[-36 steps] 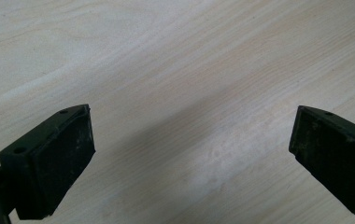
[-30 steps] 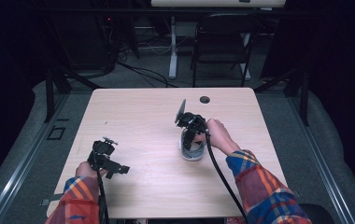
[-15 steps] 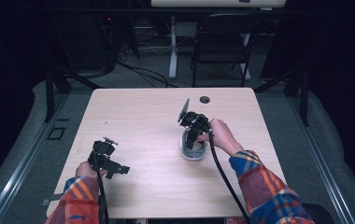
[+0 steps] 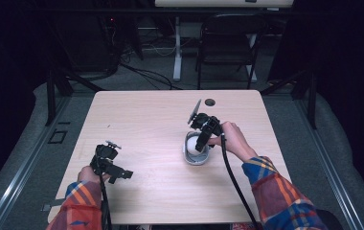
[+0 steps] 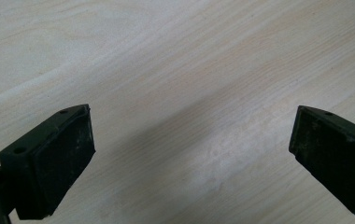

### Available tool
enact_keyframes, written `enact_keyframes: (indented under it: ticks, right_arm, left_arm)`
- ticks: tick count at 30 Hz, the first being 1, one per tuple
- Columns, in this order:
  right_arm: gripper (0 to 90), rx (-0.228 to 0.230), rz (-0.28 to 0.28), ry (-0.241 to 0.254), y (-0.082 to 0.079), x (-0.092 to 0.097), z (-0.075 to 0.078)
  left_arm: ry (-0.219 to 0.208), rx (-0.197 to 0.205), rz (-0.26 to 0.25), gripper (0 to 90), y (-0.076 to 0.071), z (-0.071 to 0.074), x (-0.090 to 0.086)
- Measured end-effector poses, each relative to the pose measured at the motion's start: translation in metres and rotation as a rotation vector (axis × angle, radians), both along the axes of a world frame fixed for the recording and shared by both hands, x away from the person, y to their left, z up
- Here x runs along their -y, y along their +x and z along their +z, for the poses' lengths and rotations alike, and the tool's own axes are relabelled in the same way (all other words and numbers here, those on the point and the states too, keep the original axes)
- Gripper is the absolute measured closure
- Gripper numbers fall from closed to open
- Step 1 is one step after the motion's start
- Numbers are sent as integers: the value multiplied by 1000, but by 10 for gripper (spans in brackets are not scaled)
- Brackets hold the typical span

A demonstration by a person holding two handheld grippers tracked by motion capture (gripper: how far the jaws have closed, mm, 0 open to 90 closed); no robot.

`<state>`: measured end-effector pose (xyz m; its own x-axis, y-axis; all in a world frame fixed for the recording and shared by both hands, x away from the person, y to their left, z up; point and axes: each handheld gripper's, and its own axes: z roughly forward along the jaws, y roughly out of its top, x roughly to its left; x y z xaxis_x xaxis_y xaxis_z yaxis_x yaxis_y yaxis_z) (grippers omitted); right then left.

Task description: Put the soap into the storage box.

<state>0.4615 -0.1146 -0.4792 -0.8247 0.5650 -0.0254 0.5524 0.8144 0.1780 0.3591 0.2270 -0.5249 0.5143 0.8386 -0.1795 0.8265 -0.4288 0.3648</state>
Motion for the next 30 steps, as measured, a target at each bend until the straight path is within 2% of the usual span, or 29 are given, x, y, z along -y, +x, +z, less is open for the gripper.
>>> enact_keyframes:
  ticks: [5,8,14,16,17,20,23,30]
  right_arm:
    - [205,13,5,12,-5,11,4]
    - [191,14,8,0,-8,19,7]
    - [161,30,-4,-1,-15,37,15]
    - [154,41,-17,17,-18,44,17]
    - [151,39,-14,6,-19,47,19]
    - [145,59,-20,17,-24,57,22]
    - [144,66,-30,8,-29,66,26]
    - [131,80,-53,10,-40,89,28]
  left_arm:
    - [-1,1,0,1,0,0,0]
    - [-2,0,0,1,0,0,0]
    - [-2,3,3,1,0,0,0]
    - [-2,4,3,1,0,0,0]
    - [-2,4,5,1,0,0,0]
    - [-2,4,4,1,0,0,0]
    - [0,6,2,1,0,1,0]
    - [-1,7,6,0,0,1,0]
